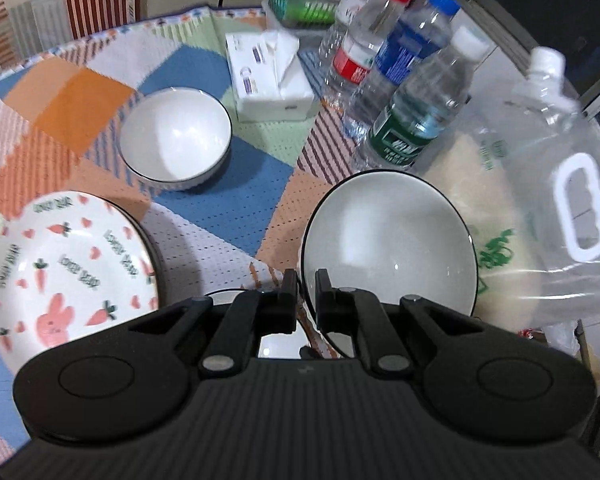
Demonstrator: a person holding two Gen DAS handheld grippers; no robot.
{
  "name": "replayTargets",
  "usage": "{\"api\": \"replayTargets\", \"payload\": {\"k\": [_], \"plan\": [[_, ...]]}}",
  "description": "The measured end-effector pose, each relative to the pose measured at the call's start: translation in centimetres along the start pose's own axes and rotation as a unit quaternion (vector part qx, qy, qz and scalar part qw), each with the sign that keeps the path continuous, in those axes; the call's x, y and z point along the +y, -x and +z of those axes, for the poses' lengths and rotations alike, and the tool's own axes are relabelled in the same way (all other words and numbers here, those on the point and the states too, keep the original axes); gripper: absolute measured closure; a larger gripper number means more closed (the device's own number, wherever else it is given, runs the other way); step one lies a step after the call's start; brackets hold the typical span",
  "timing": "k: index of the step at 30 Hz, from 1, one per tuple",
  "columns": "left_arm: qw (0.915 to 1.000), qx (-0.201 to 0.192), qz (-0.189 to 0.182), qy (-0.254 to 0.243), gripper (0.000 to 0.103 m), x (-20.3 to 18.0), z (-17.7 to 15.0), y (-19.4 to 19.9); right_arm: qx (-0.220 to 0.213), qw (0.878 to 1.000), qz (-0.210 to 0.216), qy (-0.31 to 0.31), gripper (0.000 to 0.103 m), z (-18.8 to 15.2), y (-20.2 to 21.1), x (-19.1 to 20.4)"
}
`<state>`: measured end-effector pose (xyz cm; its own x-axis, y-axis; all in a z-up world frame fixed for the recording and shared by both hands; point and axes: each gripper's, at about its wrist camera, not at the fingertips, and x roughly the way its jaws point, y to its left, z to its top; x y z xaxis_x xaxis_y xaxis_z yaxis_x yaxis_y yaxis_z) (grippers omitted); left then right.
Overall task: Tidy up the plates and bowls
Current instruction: 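Lower the held bowl into the other white bowl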
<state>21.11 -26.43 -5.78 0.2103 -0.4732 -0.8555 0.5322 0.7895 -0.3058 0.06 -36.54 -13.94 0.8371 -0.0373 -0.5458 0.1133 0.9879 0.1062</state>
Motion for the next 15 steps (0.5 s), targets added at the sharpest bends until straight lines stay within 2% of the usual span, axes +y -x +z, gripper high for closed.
{"api": "replayTargets", "payload": {"k": [7, 11, 15], "plan": [[0.9997, -0.015, 0.004, 0.017, 0.096, 1.8, -2.1, 3.8, -0.002, 0.998, 0.054, 0.037, 0.023, 0.8, 3.0, 1.8], [0.9992, -0.022, 0.003, 0.034, 0.096, 3.3, -3.9, 4.6, -0.005, 0.997, 0.062, 0.055, 0.023, 0.7, 3.4, 3.0], [0.9985, -0.011, 0.001, 0.054, 0.096, 4.9, -5.3, 4.4, -0.006, 0.995, 0.071, 0.073, 0.023, 0.1, 3.3, 3.9]]}}
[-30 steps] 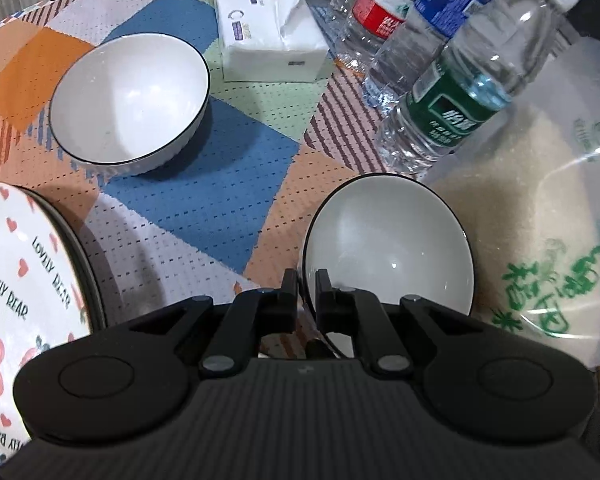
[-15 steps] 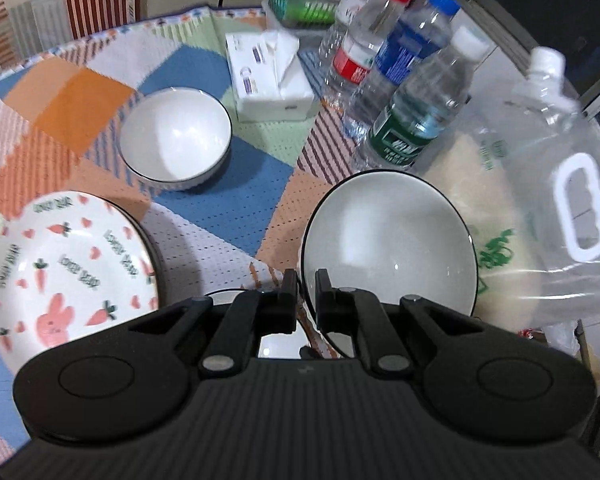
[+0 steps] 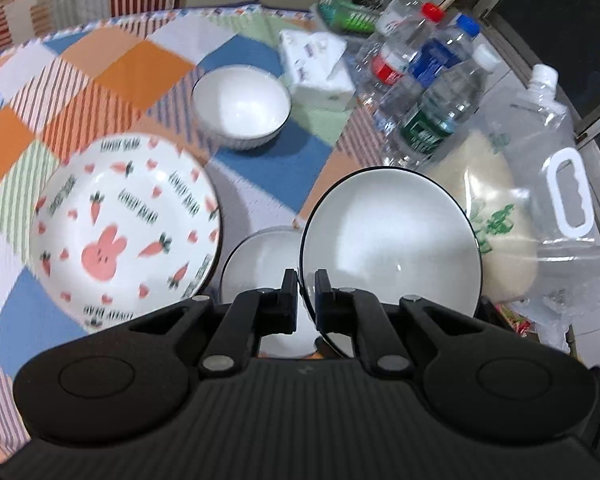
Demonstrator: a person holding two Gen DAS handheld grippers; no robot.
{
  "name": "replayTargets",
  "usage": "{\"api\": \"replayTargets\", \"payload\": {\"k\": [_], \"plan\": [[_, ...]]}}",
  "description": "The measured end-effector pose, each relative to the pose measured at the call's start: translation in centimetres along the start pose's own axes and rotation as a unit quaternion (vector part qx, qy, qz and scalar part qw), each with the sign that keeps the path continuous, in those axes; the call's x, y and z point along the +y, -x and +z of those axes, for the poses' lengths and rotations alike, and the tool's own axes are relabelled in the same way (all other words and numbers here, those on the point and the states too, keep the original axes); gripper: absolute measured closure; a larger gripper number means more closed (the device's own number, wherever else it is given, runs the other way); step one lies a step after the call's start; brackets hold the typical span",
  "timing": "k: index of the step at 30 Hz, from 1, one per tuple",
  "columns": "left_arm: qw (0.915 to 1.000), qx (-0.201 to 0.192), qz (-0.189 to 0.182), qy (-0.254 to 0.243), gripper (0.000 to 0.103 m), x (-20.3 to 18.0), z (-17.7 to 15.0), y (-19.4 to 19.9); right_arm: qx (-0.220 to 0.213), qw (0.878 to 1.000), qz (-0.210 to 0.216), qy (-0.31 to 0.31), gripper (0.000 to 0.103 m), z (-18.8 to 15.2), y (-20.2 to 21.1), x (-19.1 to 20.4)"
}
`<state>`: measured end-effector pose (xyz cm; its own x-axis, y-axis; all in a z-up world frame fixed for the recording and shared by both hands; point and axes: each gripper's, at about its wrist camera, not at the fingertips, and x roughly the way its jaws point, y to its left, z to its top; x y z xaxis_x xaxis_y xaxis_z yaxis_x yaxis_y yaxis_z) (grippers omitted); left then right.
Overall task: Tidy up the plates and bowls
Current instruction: 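Lower the held bowl into the other white bowl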
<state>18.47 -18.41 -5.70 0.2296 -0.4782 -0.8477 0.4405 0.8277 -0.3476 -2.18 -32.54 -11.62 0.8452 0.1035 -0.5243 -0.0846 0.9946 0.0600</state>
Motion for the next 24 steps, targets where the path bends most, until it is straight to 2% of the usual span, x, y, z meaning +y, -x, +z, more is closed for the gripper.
{"api": "replayTargets", "payload": {"k": [4, 14, 20, 24], "plan": [[0.9999, 0.004, 0.002, 0.013, 0.096, 1.1, -0.8, -0.3, 0.017, 1.000, 0.018, -0.009, 0.023, -0.3, -0.5, 0.2], [0.9982, 0.038, 0.025, 0.039, 0.096, 3.4, -2.0, -3.1, 0.061, 0.997, 0.041, 0.014, 0.023, -1.6, -2.5, 1.0], [0.9970, 0.046, 0.015, 0.060, 0.096, 4.6, -2.1, -4.3, 0.081, 0.995, 0.050, 0.015, 0.023, -2.2, -3.0, 0.9], [0.9968, 0.050, 0.041, 0.048, 0.095, 4.3, -2.2, -4.9, 0.084, 0.995, 0.036, 0.031, 0.023, -2.4, -3.1, 1.4]]}}
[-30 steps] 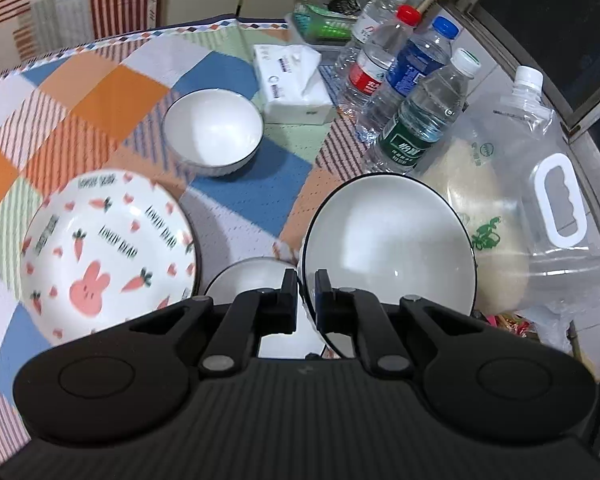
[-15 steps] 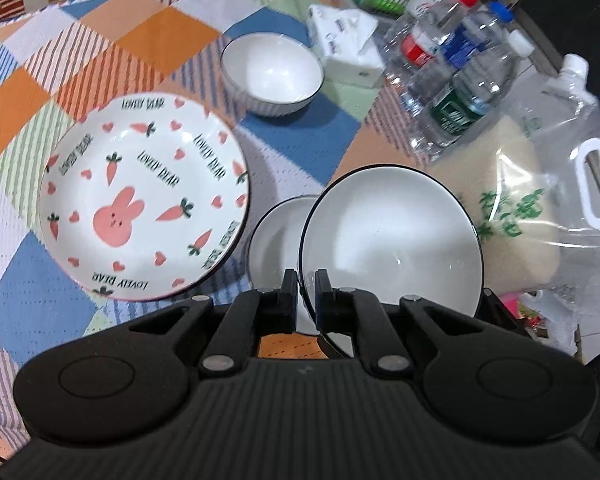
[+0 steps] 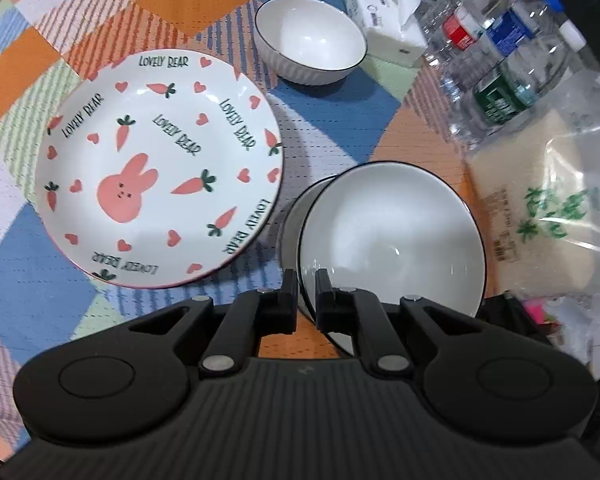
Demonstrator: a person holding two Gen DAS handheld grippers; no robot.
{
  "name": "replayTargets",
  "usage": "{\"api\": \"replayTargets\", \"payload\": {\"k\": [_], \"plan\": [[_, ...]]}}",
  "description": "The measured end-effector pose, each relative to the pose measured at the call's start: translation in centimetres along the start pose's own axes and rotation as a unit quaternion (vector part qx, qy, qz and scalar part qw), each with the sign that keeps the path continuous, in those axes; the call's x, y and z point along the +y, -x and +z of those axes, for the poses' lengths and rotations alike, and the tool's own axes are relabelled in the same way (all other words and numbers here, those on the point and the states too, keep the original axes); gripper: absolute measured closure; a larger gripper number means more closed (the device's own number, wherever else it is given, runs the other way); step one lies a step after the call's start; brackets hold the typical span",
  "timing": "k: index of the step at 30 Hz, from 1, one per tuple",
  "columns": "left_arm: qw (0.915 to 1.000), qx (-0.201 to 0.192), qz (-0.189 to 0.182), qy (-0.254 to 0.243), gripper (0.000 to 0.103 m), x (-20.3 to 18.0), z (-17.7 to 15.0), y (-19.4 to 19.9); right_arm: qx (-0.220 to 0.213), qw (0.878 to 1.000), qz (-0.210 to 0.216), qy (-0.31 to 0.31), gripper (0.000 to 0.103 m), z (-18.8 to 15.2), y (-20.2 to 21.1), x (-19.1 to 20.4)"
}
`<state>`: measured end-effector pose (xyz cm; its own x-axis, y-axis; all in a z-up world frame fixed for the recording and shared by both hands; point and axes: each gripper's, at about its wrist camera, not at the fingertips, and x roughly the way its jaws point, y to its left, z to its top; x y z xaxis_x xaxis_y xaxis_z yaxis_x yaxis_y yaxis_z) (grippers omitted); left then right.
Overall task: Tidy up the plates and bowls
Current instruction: 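Lower the held bowl into the other white bowl, then open both grippers and withdraw from the two stacked bowls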
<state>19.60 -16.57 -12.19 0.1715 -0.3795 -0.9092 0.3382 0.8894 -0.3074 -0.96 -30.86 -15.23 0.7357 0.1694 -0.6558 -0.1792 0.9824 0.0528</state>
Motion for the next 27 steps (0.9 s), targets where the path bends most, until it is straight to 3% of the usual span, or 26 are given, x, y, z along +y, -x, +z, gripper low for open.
{"api": "replayTargets", "payload": {"k": [8, 19, 27], "plan": [[0.9996, 0.011, 0.027, -0.005, 0.094, -0.1, 0.1, -1.1, 0.015, 0.997, -0.035, 0.064, 0.019, 0.0, -0.4, 1.6], [0.9975, -0.008, 0.056, -0.043, 0.090, -1.6, -0.2, -1.8, 0.026, 0.999, -0.028, 0.037, 0.016, 0.3, -0.5, 0.5], [0.9980, -0.029, 0.034, -0.045, 0.089, -1.1, -0.4, -0.6, 0.020, 0.999, -0.023, 0.039, 0.017, 0.3, 0.7, 0.2]]}}
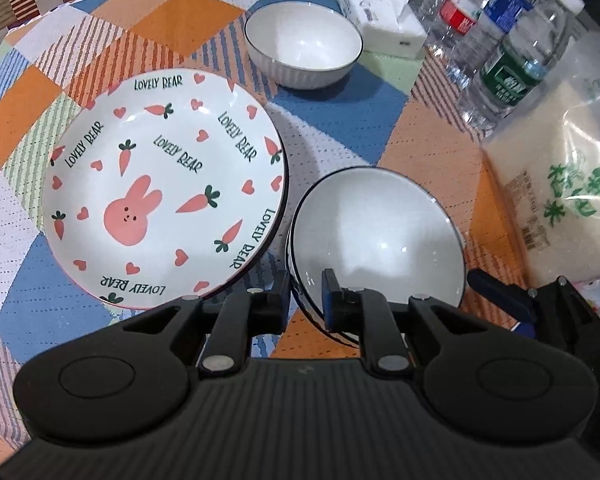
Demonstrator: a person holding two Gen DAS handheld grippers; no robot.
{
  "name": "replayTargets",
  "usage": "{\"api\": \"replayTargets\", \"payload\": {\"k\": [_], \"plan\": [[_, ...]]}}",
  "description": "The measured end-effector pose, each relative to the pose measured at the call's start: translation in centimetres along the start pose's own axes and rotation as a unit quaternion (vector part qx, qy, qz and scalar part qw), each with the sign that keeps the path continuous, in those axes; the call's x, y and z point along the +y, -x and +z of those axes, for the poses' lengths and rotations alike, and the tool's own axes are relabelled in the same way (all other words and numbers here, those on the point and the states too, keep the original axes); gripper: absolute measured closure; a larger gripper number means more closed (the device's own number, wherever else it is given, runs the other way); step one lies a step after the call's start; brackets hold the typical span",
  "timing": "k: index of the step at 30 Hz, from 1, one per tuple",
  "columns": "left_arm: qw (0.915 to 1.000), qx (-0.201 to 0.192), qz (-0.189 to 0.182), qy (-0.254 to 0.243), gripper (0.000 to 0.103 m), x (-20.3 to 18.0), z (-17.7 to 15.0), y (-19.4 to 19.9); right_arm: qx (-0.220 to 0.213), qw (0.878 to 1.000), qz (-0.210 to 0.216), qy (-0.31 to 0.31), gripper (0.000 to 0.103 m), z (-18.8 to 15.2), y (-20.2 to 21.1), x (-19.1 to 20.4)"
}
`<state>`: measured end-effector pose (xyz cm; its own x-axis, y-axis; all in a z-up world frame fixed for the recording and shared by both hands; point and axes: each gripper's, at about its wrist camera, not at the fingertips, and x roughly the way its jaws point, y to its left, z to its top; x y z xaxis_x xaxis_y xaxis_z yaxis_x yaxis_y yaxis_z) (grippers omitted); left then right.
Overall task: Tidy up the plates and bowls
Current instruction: 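Open both grippers and withdraw from the two stacked bowls, then move both grippers to the white bowl by the tissue box and close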
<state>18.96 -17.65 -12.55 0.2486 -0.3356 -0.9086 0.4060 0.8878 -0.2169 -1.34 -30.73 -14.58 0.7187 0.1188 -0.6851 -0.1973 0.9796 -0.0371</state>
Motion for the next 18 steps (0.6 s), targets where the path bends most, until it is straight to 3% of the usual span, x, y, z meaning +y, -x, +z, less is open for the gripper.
{"api": "replayTargets", "payload": {"k": [4, 8, 13, 18], "plan": [[0.9993, -0.020, 0.026, -0.018, 0.088, -0.2, 0.5, 1.5, -0.008, 1.000, 0.013, -0.012, 0.017, 0.4, 1.4, -0.8], [0.9991, -0.030, 0.025, -0.018, 0.087, 0.3, 1.5, 3.2, -0.020, 1.000, 0.016, -0.016, 0.017, 1.7, 2.5, -1.8], [0.9985, -0.040, 0.024, -0.031, 0.086, 0.6, 3.3, 5.3, -0.028, 0.999, 0.037, -0.015, 0.017, 5.0, 4.1, -3.5], [0.9976, -0.048, 0.029, -0.039, 0.086, 0.3, 6.0, 6.5, -0.021, 0.995, 0.078, -0.067, 0.017, 9.3, 3.9, -6.2]]}}
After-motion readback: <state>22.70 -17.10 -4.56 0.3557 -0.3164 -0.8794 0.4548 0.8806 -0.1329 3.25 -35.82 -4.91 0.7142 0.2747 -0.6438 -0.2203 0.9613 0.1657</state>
